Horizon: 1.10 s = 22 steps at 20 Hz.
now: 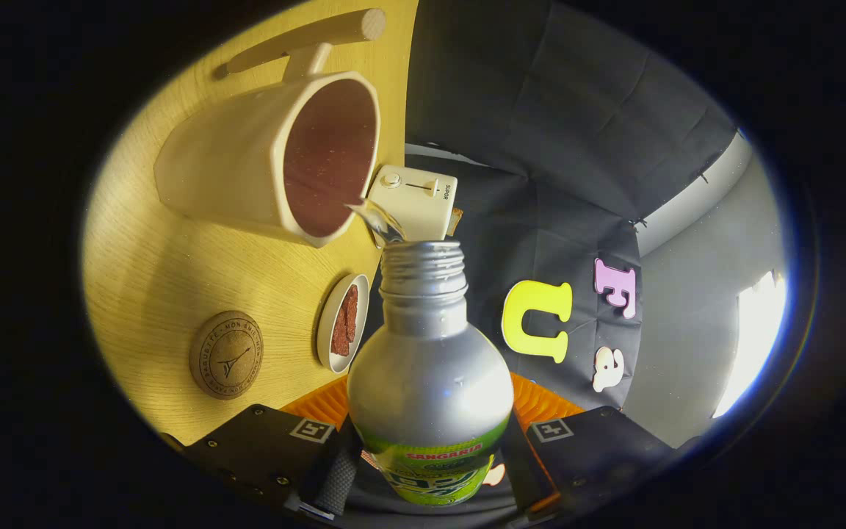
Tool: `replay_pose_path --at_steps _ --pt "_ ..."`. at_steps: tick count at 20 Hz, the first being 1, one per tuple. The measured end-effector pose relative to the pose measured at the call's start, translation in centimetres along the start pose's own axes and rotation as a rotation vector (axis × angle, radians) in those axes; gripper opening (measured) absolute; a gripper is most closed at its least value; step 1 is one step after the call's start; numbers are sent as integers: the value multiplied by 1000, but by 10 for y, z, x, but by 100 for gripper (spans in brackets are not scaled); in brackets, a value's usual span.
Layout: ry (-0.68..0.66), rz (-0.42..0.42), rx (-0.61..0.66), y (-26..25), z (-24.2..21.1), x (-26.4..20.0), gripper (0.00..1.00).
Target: Take the bottle from table, then pour the juice into the cup, finally place the bottle on the coaster
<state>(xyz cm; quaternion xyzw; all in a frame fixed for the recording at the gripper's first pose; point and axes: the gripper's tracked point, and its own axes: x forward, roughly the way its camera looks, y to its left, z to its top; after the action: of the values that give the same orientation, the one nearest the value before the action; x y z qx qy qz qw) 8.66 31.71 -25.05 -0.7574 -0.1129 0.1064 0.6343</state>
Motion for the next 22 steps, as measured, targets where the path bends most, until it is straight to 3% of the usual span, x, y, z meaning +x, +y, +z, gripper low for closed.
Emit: replay_pose_path --at_steps 22 --pt "-12 -15 -81 -8 2 -1 82"
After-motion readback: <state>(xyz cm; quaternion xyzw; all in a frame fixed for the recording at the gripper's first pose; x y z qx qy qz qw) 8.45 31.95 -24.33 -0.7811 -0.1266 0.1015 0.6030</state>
